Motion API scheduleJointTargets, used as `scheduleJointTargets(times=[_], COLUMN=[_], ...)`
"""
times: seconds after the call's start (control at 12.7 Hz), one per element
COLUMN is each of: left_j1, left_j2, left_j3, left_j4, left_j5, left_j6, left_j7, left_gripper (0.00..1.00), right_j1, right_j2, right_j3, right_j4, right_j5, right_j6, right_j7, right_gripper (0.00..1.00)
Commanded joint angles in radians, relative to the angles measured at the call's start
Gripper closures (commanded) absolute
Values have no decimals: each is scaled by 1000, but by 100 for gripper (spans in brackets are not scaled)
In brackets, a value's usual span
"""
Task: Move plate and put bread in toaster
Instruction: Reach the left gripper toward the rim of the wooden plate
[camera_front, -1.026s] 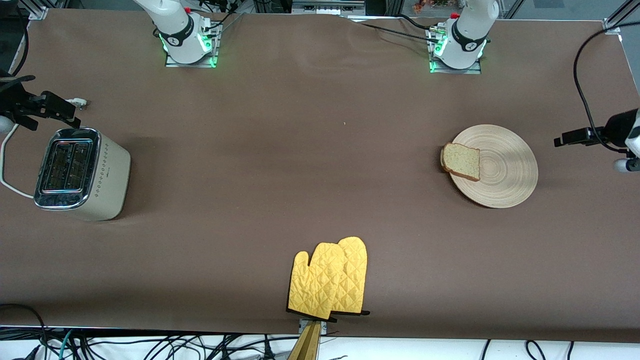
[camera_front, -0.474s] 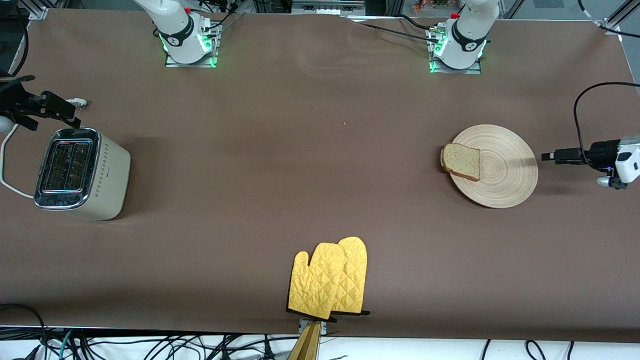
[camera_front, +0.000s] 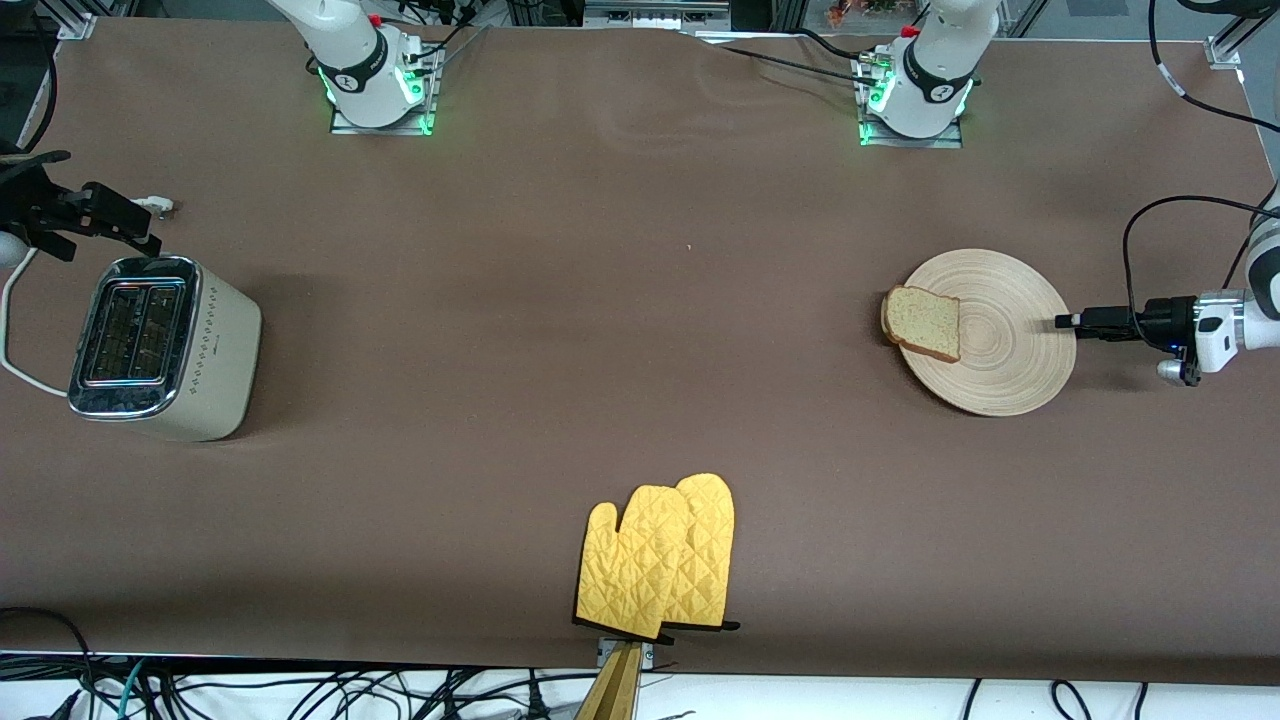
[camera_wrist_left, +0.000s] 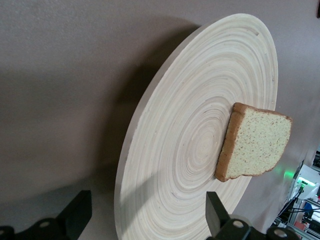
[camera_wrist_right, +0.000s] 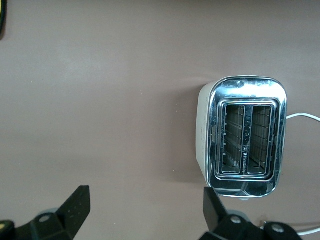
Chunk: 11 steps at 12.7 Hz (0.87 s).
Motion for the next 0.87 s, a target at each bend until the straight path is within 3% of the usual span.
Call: scheduleJointTargets(times=[0.0,0.32,0.55,0.71,0.79], left_j1=[8,5,2,0,-1], left_j2=[26,47,60,70,72], left_j3=[-8,-8,-8,-8,-8], left_j4=[24,18,20,20,20], left_j5=[-66,-89,-89,-89,-89], left_j6=[-12,-5,-5,1,3], left_j7=[29,29,30,30,29], left_gripper=[0,4,45,49,60], right_j1=[-5,-5,-5,-5,-5], right_j2=[8,10,10,11,11], right_j3=[3,1,1,1,1], right_j4=[24,24,24,24,24], right_j5=[-1,-1,-1,-1,-1], right_j6=[-13,-13,-13,-13,-13], right_j7=[-7,-7,-7,-7,-5], right_gripper=[0,0,0,0,0])
